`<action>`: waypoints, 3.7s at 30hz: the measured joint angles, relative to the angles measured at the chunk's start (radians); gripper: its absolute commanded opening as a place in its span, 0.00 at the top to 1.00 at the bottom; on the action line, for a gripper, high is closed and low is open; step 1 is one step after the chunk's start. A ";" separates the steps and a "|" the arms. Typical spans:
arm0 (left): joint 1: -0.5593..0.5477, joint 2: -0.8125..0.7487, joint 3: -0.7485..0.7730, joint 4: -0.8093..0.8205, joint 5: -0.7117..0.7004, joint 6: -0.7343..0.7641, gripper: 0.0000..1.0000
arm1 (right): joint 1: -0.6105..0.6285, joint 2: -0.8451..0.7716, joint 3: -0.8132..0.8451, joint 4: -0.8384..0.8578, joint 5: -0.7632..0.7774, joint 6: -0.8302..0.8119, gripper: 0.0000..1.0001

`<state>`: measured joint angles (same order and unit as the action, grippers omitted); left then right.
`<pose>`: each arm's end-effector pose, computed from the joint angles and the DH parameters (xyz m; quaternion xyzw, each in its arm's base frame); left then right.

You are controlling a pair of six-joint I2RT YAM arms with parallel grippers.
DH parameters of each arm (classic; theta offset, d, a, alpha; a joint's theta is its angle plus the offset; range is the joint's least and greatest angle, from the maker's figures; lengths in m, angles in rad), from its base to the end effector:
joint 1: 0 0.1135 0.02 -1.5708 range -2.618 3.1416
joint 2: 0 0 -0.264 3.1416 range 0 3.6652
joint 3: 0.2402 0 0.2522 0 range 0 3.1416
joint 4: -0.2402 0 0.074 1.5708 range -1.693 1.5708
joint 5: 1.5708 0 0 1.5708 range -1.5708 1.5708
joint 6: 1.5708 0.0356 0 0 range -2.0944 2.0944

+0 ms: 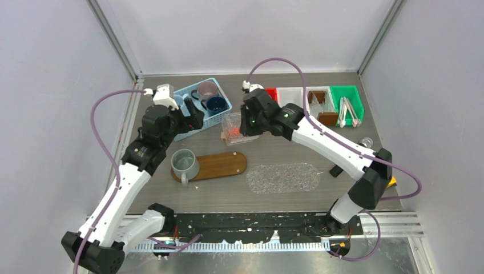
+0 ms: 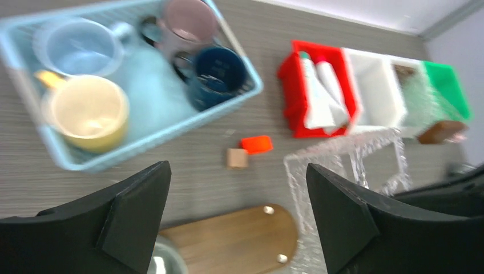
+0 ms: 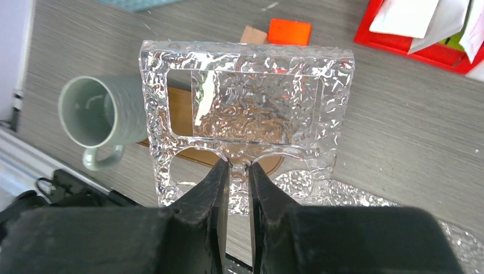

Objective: Prepare toiletry sets of a toothbrush and toothpaste on the tray
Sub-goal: Pick up the toothpaste holder from the storage box, then place the toothpaste holder on the tray, then move the tray to the center of the board.

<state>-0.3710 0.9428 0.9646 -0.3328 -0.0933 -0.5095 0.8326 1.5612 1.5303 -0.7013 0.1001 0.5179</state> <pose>0.1994 -0.0740 0.3590 -0.0833 0.8034 -0.2167 0.5484 0.2352 0.2532 0.3567 -0.1228 0.9042 0.2185 0.3459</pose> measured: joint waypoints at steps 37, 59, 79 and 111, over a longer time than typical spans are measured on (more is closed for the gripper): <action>0.008 -0.240 -0.074 -0.134 -0.606 0.436 0.00 | 0.299 0.523 0.380 -0.278 0.209 0.360 0.54; 0.011 -0.221 -0.081 -0.130 -0.597 0.436 0.00 | -0.024 0.030 -0.156 0.087 -0.139 0.267 0.60; 0.013 -0.216 -0.081 -0.130 -0.587 0.436 0.00 | -0.047 0.131 -0.336 0.418 -0.380 0.360 0.72; 0.020 -0.216 -0.081 -0.130 -0.583 0.436 0.00 | 0.001 0.174 -0.348 0.501 -0.462 0.419 0.89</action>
<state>-0.3511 0.7269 0.8837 -0.4633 -0.6762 -0.0734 0.8337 1.7351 1.1824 -0.2001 -0.3622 0.9367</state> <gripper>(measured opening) 0.995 0.122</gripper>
